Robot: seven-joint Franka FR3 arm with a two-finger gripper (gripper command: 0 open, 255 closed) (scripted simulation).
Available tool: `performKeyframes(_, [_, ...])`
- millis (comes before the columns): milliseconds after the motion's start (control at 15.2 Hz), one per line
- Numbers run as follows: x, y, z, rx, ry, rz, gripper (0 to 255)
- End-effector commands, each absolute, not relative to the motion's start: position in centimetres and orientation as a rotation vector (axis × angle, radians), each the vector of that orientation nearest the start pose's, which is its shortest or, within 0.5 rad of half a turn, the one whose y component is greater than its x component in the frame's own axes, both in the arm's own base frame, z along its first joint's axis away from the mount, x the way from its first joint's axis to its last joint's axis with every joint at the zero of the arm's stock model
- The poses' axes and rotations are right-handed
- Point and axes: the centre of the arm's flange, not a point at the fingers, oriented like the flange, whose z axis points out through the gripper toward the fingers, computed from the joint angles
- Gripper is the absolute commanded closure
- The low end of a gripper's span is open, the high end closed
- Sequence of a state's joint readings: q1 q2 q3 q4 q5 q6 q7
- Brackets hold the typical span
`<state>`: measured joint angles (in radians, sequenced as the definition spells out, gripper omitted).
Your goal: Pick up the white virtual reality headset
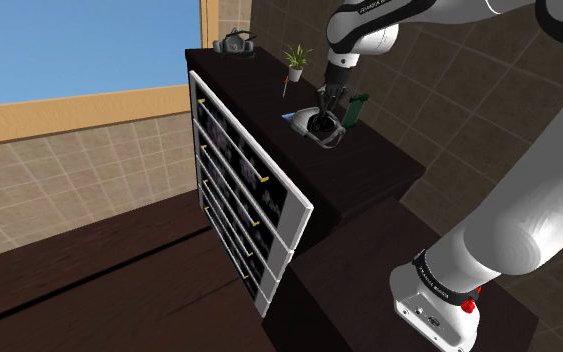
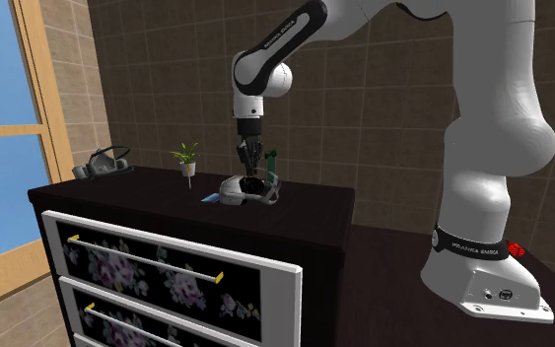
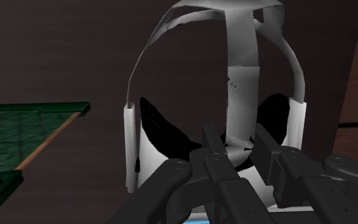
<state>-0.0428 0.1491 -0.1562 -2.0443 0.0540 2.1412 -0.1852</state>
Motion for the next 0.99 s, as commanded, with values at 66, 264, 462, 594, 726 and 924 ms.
performKeyframes(66, [56.0,-10.9,36.6,-3.109,0.067,0.071,255])
performKeyframes(264, [56.0,-10.8,37.6,-3.109,0.067,0.071,255])
performKeyframes(462, [56.0,-10.8,39.1,-3.109,0.067,0.071,255])
performKeyframes(594, [56.0,-10.8,40.2,-3.109,0.067,0.071,255])
performKeyframes(726, [56.0,-10.8,41.2,-3.109,0.067,0.071,255])
performKeyframes(924, [56.0,-10.8,42.8,-3.109,0.067,0.071,255])
